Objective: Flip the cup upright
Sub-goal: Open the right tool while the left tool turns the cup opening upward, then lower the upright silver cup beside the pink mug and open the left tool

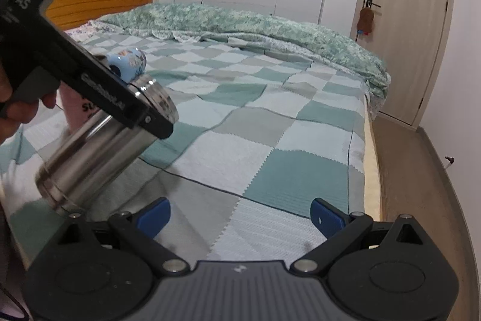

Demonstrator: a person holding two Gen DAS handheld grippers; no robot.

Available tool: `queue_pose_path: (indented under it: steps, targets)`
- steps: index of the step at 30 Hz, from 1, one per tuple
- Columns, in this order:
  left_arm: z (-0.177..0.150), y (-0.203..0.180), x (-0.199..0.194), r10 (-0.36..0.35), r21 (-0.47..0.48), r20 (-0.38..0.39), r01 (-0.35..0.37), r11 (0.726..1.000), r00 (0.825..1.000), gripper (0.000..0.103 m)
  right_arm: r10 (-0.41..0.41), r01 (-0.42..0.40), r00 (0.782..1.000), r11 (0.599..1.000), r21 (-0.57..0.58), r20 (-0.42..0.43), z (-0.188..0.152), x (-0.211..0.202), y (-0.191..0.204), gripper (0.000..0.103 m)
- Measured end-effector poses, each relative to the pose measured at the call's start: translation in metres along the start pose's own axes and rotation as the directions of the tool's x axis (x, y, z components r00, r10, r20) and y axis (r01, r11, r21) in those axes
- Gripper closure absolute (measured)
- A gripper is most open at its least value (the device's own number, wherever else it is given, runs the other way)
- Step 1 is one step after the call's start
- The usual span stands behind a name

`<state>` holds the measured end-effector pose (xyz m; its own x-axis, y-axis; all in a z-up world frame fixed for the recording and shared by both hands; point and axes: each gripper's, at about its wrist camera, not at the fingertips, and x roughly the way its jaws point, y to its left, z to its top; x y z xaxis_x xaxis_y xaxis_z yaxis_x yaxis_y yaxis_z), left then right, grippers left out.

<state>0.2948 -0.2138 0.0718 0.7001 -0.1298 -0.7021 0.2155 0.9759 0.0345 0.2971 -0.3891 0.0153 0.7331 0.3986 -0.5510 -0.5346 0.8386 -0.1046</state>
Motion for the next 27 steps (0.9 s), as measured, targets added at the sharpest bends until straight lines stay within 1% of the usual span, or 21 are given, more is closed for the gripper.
queue_pose_path:
  steps: [4, 7, 11, 13, 17, 18, 19, 21, 22, 23, 27]
  targets:
    - [0.000, -0.001, -0.029, -0.021, 0.019, 0.097, 0.019, 1.000, 0.995, 0.038, -0.009, 0.009, 0.999, 1.000, 0.011, 0.034, 0.001, -0.017, 0.008, 0.003]
    - [0.000, -0.003, -0.046, -0.013, 0.053, 0.169, 0.004, 0.999, 0.986, 0.039, -0.015, 0.014, 0.999, 1.000, 0.021, 0.047, 0.000, -0.023, 0.015, 0.003]
    - [0.002, -0.002, -0.057, -0.010, 0.067, 0.265, -0.008, 0.998, 0.964, 0.039, -0.027, 0.024, 0.997, 0.998, 0.050, 0.070, -0.002, -0.025, 0.019, 0.003]
    - [0.000, -0.001, -0.056, -0.008, 0.067, 0.292, -0.012, 0.998, 0.956, 0.039, -0.034, 0.028, 0.996, 0.997, 0.075, 0.084, -0.003, -0.025, 0.018, 0.003]
    - [-0.009, -0.006, -0.045, 0.004, 0.101, 0.365, -0.043, 0.994, 0.931, 0.039, -0.044, 0.032, 0.994, 0.993, 0.115, 0.101, -0.005, -0.022, 0.014, 0.003]
    - [-0.011, -0.006, -0.041, 0.005, 0.105, 0.371, -0.047, 0.993, 0.929, 0.038, -0.045, 0.033, 0.994, 0.992, 0.122, 0.103, -0.006, -0.021, 0.013, 0.003]
    - [-0.014, -0.006, -0.037, 0.004, 0.105, 0.363, -0.045, 0.993, 0.932, 0.038, -0.047, 0.033, 0.994, 0.991, 0.129, 0.103, -0.007, -0.020, 0.012, 0.003]
    - [-0.017, -0.003, -0.022, -0.008, 0.091, 0.316, -0.022, 0.996, 0.949, 0.039, -0.050, 0.036, 0.994, 0.989, 0.141, 0.102, -0.008, -0.017, 0.011, 0.003]
    - [-0.021, -0.001, -0.019, -0.008, 0.087, 0.326, -0.021, 0.996, 0.945, 0.038, -0.052, 0.037, 0.994, 0.989, 0.146, 0.100, -0.009, -0.016, 0.010, 0.003]
    - [-0.024, -0.001, -0.018, -0.012, 0.098, 0.352, -0.024, 0.995, 0.936, 0.038, -0.054, 0.039, 0.994, 0.988, 0.150, 0.099, -0.010, -0.015, 0.010, 0.003]
    - [-0.028, 0.000, -0.021, -0.019, 0.099, 0.358, -0.018, 0.995, 0.934, 0.038, -0.057, 0.042, 0.994, 0.987, 0.155, 0.095, -0.012, -0.014, 0.012, 0.003]
